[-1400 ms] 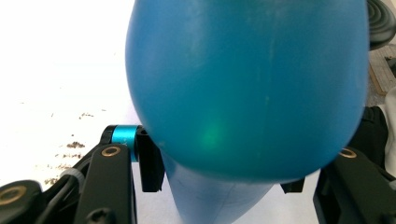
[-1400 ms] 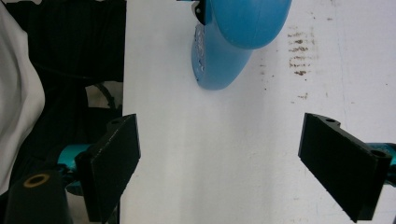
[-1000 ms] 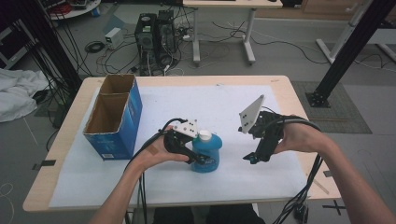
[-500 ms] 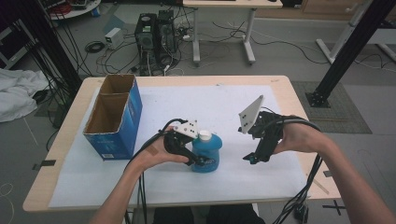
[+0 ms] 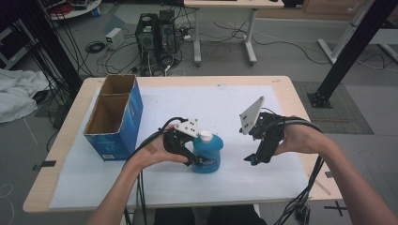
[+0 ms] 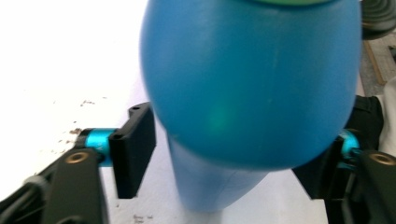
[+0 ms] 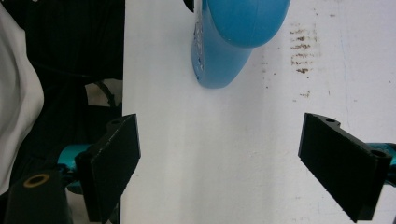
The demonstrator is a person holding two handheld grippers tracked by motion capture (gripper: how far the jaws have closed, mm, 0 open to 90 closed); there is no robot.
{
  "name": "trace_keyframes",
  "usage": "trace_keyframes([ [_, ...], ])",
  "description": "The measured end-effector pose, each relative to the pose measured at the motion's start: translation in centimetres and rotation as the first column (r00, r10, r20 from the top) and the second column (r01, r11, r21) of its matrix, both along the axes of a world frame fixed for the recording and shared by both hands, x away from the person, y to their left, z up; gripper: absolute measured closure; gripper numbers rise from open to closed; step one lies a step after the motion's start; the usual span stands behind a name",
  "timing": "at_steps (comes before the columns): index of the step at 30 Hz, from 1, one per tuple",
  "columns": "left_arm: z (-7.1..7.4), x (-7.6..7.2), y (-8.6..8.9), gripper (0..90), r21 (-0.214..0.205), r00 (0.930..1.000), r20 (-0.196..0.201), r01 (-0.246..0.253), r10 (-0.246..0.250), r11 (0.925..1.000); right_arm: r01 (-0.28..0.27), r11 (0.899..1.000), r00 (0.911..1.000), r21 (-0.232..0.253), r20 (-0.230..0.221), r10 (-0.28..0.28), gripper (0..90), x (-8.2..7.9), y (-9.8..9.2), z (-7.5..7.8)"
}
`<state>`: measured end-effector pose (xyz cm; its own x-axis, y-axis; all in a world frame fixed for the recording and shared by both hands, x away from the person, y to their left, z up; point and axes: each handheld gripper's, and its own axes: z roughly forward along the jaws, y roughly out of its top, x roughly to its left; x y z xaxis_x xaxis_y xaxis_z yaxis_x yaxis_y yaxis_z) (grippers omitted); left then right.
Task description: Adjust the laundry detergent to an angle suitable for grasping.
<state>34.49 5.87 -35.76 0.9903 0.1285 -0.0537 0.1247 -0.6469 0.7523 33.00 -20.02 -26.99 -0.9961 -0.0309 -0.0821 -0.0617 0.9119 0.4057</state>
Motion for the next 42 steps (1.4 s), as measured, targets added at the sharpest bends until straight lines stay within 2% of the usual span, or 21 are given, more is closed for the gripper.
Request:
trace_keyframes([
  [5,0.3,0.0,0.1,27.8,0.006,1.0,0.005,-0.007,0.007,1.0,0.0,1.0,1.0,0.001,0.0,0.0,11.9,0.0,0.0,0.0],
  [13,1.0,-0.1,0.2,27.8,0.04,0.9999,0.016,-0.001,0.0,0.9992,-0.002,1.0,1.0,0.003,0.001,0.002,11.9,-0.1,0.0,0.0],
  [15,1.4,0.0,0.3,27.9,0.07,0.9998,0.02,0.002,-0.004,0.9975,0.001,1.0,1.0,0.002,0.001,-0.001,11.9,-0.1,0.0,0.0],
  [16,1.4,0.0,0.3,27.8,0.07,0.9998,0.02,0.002,-0.004,0.9975,0.001,1.0,1.0,0.002,0.001,-0.001,11.9,-0.1,0.0,0.0],
  [17,1.8,0.0,0.4,27.8,0.092,0.9995,0.032,-0.005,0.002,0.9957,0.002,1.0,1.0,0.001,0.001,-0.002,11.9,-0.1,0.0,0.0],
  [22,2.8,0.2,0.6,27.8,0.163,0.9998,0.02,-0.006,0.003,0.9866,0.005,1.0,1.0,-0.001,0.0,-0.005,11.9,-0.1,0.0,0.0],
  [25,3.4,0.5,0.9,27.7,0.219,0.9997,0.024,-0.009,0.003,0.9756,0.005,1.0,1.0,-0.007,0.002,-0.005,11.9,-0.1,0.0,0.0],
  [27,3.8,0.6,1.1,18.6,0.242,0.9995,0.03,-0.019,0.012,0.9701,0.006,1.0,1.0,-0.006,0.004,-0.006,11.9,-0.1,0.1,-0.1],
  [28,4.2,0.7,1.2,17.3,0.258,0.9995,0.029,-0.019,0.012,0.9659,0.006,1.0,1.0,-0.01,0.005,-0.006,11.9,-0.1,0.1,-0.1],
  [29,4.2,0.7,1.2,17.3,0.258,0.9995,0.029,-0.019,0.012,0.9659,0.006,1.0,1.0,-0.01,0.005,-0.006,11.9,-0.1,0.1,-0.1],
  [30,5.0,1.0,1.6,17.3,0.304,0.9996,0.023,-0.02,0.013,0.9525,0.004,1.0,1.0,-0.014,0.006,-0.004,11.9,-0.1,0.1,-0.1],
  [34,6.5,1.7,2.2,17.3,0.366,0.9995,0.02,-0.028,0.023,0.93,0.005,1.0,1.0,-0.012,0.008,-0.005,11.9,-0.2,0.1,0.0],
  [36,7.4,2.1,2.5,17.3,0.404,0.9994,0.026,-0.031,0.023,0.9142,0.007,1.0,0.9999,-0.01,0.011,-0.007,12.0,-0.2,0.1,0.0],
  [38,8.3,2.7,2.7,17.3,0.428,0.9988,0.037,-0.045,0.032,0.9026,0.003,1.0,1.0,-0.009,0.009,-0.003,12.0,-0.2,0.1,0.0],
  [39,8.3,2.7,2.7,17.3,0.428,0.9988,0.037,-0.045,0.032,0.9026,0.003,1.0,1.0,-0.009,0.009,-0.003,12.0,-0.2,0.1,0.0],
  [40,9.0,3.3,2.8,17.3,0.453,0.9986,0.043,-0.048,0.032,0.8905,0.003,1.0,1.0,-0.008,0.009,-0.003,11.9,-0.2,0.1,0.0],
  [41,9.0,3.3,2.8,17.2,0.453,0.9986,0.043,-0.048,0.032,0.8905,0.003,1.0,1.0,-0.008,0.009,-0.003,11.9,-0.2,0.1,0.0],
  [42,9.8,4.1,2.8,17.2,0.481,0.9981,0.052,-0.055,0.034,0.8748,0.003,1.0,1.0,-0.013,0.008,-0.003,11.9,-0.2,0.2,0.0],
])
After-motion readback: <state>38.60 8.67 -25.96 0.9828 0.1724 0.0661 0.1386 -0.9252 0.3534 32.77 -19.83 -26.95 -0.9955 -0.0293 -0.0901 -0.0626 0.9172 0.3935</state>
